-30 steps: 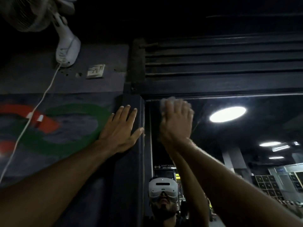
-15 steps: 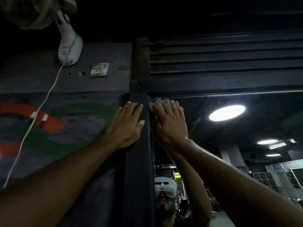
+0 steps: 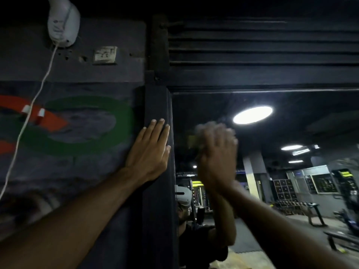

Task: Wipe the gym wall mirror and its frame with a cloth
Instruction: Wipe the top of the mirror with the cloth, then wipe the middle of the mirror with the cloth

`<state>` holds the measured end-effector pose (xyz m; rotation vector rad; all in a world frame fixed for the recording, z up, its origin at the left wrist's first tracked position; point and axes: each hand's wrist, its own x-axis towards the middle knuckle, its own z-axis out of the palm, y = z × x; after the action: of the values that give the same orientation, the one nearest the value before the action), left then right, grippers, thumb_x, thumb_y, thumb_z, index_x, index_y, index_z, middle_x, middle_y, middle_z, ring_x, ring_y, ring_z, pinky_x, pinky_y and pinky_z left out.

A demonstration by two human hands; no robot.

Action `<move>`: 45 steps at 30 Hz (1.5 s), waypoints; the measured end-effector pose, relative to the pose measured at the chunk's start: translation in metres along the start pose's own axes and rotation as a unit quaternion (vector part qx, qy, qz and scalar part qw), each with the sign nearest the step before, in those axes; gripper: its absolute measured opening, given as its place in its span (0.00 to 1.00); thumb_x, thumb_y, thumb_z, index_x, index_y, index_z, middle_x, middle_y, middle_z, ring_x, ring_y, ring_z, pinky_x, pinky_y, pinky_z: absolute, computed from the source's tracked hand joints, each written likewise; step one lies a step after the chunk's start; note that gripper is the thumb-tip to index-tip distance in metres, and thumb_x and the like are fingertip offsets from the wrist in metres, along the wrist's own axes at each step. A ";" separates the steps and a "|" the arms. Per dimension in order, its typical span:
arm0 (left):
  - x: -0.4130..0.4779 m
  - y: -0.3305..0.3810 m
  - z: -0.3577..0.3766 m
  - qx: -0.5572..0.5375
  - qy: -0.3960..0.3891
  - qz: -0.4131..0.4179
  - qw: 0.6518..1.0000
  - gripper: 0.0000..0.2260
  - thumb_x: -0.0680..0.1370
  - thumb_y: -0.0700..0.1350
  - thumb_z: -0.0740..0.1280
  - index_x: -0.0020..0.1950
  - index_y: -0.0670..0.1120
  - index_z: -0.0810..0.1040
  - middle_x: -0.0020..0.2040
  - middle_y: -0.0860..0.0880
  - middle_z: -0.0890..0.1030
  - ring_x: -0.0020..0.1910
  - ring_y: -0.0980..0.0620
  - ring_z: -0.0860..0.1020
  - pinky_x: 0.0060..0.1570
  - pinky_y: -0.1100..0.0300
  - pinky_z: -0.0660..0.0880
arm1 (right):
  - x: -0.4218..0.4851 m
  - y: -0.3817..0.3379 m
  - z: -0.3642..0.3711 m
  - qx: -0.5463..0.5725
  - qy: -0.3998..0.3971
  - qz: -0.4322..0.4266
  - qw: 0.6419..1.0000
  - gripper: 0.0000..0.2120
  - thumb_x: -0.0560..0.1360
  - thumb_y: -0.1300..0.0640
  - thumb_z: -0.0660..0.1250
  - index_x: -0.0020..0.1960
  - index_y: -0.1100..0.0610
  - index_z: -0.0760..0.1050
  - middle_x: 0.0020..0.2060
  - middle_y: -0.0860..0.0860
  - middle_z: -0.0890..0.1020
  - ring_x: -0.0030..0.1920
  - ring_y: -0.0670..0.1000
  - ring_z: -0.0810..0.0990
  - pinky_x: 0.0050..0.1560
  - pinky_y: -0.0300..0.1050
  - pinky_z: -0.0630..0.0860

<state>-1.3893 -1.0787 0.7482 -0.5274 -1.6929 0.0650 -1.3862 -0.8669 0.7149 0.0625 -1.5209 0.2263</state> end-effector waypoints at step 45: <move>-0.299 0.141 -0.029 -0.159 -0.282 -0.170 0.931 0.30 0.84 0.47 0.59 0.84 0.44 0.52 0.84 0.49 0.46 0.83 0.49 0.47 0.81 0.51 0.47 | -0.287 0.063 -0.102 0.132 -0.332 -0.102 0.929 0.32 0.79 0.61 0.66 0.80 0.51 0.61 0.82 0.55 0.57 0.83 0.58 0.47 0.81 0.56 0.49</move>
<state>-1.2900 -1.0730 0.4320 -0.4701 -2.3616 -0.3459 -1.3077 -0.8176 0.4175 0.5574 -2.1311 0.2551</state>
